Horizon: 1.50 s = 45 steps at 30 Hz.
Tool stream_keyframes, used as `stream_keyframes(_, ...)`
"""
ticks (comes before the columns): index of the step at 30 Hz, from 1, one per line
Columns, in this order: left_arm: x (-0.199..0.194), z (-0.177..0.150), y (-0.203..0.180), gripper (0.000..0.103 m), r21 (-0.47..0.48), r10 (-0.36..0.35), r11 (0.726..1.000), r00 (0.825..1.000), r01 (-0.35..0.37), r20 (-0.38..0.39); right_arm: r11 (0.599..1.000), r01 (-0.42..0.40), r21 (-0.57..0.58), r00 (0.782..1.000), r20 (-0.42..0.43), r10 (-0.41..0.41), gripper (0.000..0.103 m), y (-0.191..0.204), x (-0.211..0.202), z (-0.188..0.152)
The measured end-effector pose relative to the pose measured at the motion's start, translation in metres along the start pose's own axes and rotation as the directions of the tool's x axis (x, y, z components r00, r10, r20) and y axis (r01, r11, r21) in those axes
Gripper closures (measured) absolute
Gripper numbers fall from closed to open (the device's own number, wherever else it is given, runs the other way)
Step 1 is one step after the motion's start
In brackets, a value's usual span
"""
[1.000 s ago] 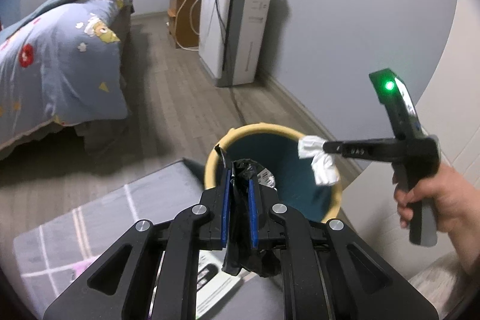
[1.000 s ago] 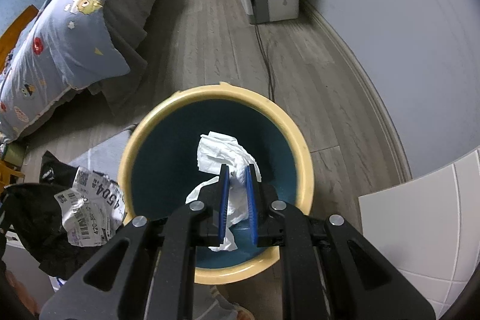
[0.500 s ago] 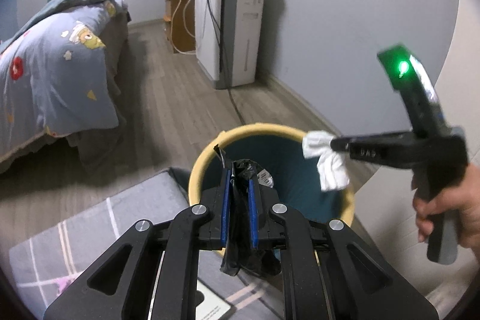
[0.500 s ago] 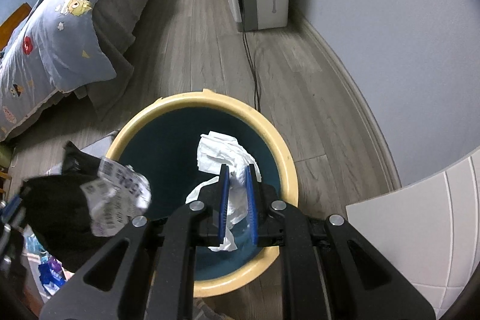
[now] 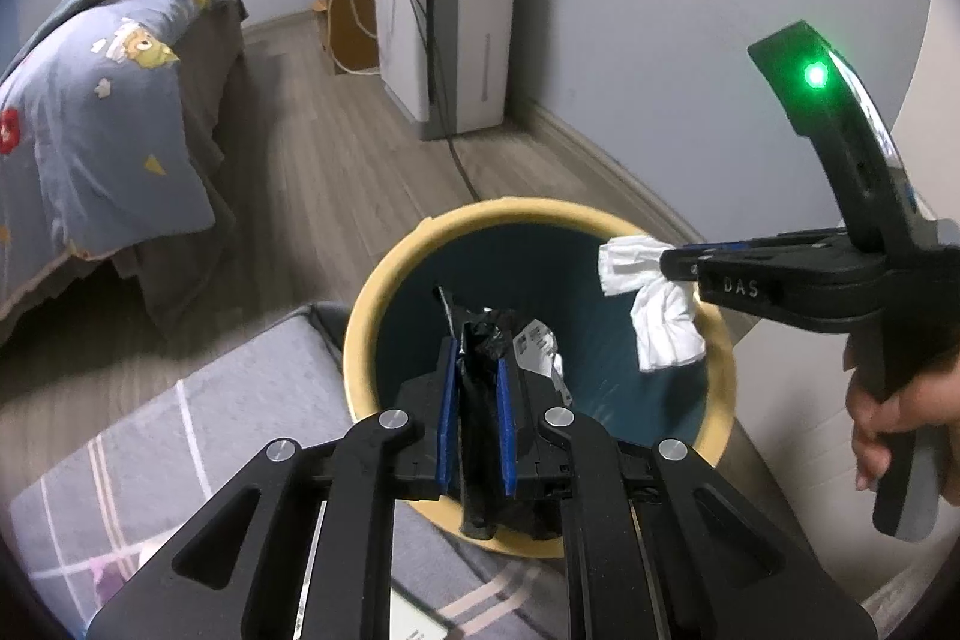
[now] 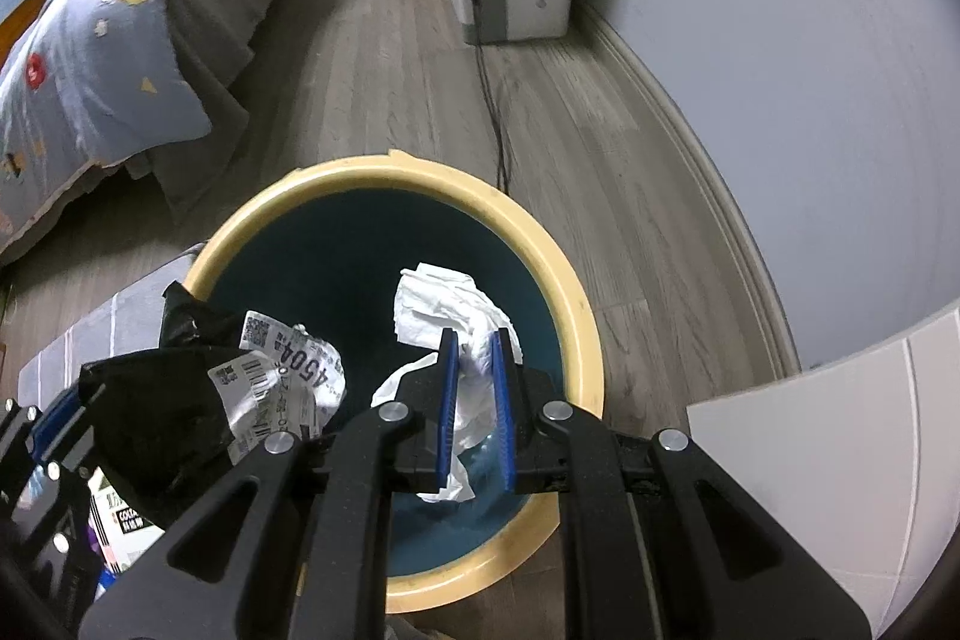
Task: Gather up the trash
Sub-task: 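Carry both items over the bin and open both tools to drop them, then move both tools back over the trash pile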
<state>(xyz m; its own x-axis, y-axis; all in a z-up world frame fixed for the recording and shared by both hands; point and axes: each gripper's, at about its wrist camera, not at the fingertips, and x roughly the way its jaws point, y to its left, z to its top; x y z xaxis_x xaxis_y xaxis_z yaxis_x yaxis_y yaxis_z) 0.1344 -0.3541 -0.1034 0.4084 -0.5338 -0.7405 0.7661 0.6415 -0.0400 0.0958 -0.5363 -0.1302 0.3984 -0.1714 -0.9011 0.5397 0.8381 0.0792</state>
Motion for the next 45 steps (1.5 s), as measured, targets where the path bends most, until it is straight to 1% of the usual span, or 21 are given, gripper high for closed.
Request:
stream_keyframes(2,0.004,0.0,0.0,0.091,-0.006,-0.003,1.0,1.0,0.003,-0.009,1.0,0.005,0.009,1.0,-0.013,-0.005,0.092,0.001,0.005,-0.001)
stream_keyframes(5,0.009,0.0,-0.001,0.09,-0.015,-0.014,1.0,1.0,0.014,-0.022,1.0,0.017,-0.006,1.0,-0.024,-0.017,0.092,0.006,0.011,-0.002)
stream_keyframes(7,0.012,0.0,-0.001,0.085,-0.009,-0.011,1.0,1.0,0.011,-0.028,0.999,0.035,-0.025,0.999,-0.029,-0.036,0.092,0.01,0.015,-0.002)
stream_keyframes(12,0.021,-0.002,0.002,0.077,-0.02,-0.003,1.0,0.998,0.002,-0.059,0.997,0.066,-0.043,0.997,-0.034,-0.068,0.092,0.011,0.021,-0.003)
stream_keyframes(13,0.022,-0.002,0.004,0.073,-0.027,-0.001,1.0,0.998,-0.001,-0.065,0.996,0.072,-0.044,0.997,-0.038,-0.074,0.091,0.01,0.023,-0.003)
stream_keyframes(14,0.022,-0.003,0.005,0.066,-0.032,0.002,0.999,0.998,-0.004,-0.069,0.997,0.072,-0.04,0.996,-0.041,-0.073,0.09,0.009,0.024,-0.003)
stream_keyframes(15,0.022,-0.003,0.006,0.062,-0.035,0.006,0.999,0.998,-0.008,-0.069,0.997,0.071,-0.034,0.996,-0.045,-0.073,0.09,0.008,0.025,-0.003)
stream_keyframes(17,0.021,-0.003,0.007,0.045,-0.032,0.018,0.999,0.998,-0.02,-0.063,0.997,0.073,-0.026,0.996,-0.041,-0.074,0.09,0.006,0.025,-0.002)
stream_keyframes(18,0.019,-0.003,0.007,0.04,-0.032,0.028,0.999,0.998,-0.03,-0.06,0.997,0.072,-0.021,0.997,-0.038,-0.072,0.089,0.005,0.024,-0.002)
stream_keyframes(19,0.018,-0.002,0.008,0.033,-0.034,0.035,0.999,0.998,-0.037,-0.056,0.997,0.069,-0.016,0.997,-0.036,-0.07,0.085,0.005,0.024,-0.001)
stream_keyframes(20,0.018,-0.003,0.009,0.028,-0.037,0.039,0.998,0.998,-0.041,-0.053,0.998,0.066,-0.013,0.997,-0.033,-0.067,0.076,0.005,0.023,-0.001)
stream_keyframes(21,0.017,-0.003,0.011,0.025,-0.041,0.042,0.998,0.998,-0.044,-0.053,0.998,0.066,-0.013,0.997,-0.031,-0.067,0.071,0.005,0.022,-0.001)
stream_keyframes(23,0.015,-0.004,0.014,0.016,-0.051,0.061,0.997,0.997,-0.063,-0.053,0.997,0.07,-0.014,0.997,-0.015,-0.07,0.044,0.005,0.018,0.0)
stream_keyframes(24,0.013,-0.005,0.016,0.016,-0.053,0.066,0.996,0.997,-0.068,-0.051,0.997,0.071,-0.011,0.997,-0.008,-0.071,0.038,0.005,0.015,0.001)
stream_keyframes(26,0.01,-0.005,0.019,0.012,-0.055,0.081,0.995,0.995,-0.084,-0.05,0.998,0.069,0.006,0.998,0.008,-0.069,0.019,0.004,0.009,0.003)
stream_keyframes(27,0.008,-0.006,0.02,0.011,-0.057,0.091,0.994,0.995,-0.094,-0.05,0.998,0.067,0.019,0.998,0.015,-0.068,0.014,0.003,0.006,0.004)
stream_keyframes(28,0.005,-0.006,0.022,0.01,-0.062,0.102,0.993,0.994,-0.104,-0.047,0.997,0.065,0.035,0.998,0.024,-0.066,0.006,0.001,0.002,0.005)
stream_keyframes(31,-0.004,-0.008,0.031,0.008,-0.078,0.126,0.989,0.991,-0.13,-0.045,0.996,0.061,0.062,0.997,0.034,-0.063,0.006,-0.001,-0.007,0.007)
stream_keyframes(37,-0.027,-0.012,0.042,0.007,-0.078,0.172,0.982,0.985,-0.174,-0.032,0.993,0.043,0.107,0.998,0.031,-0.047,0.006,-0.005,-0.023,0.002)
stream_keyframes(42,-0.052,-0.015,0.047,0.007,-0.087,0.198,0.976,0.98,-0.198,-0.004,0.984,0.005,0.178,0.999,0.034,-0.012,0.006,-0.005,-0.042,-0.007)
stream_keyframes(45,-0.068,-0.017,0.051,0.007,-0.087,0.213,0.974,0.977,-0.211,0.013,0.981,0.0,0.193,0.999,0.045,-0.009,0.006,-0.001,-0.053,-0.012)
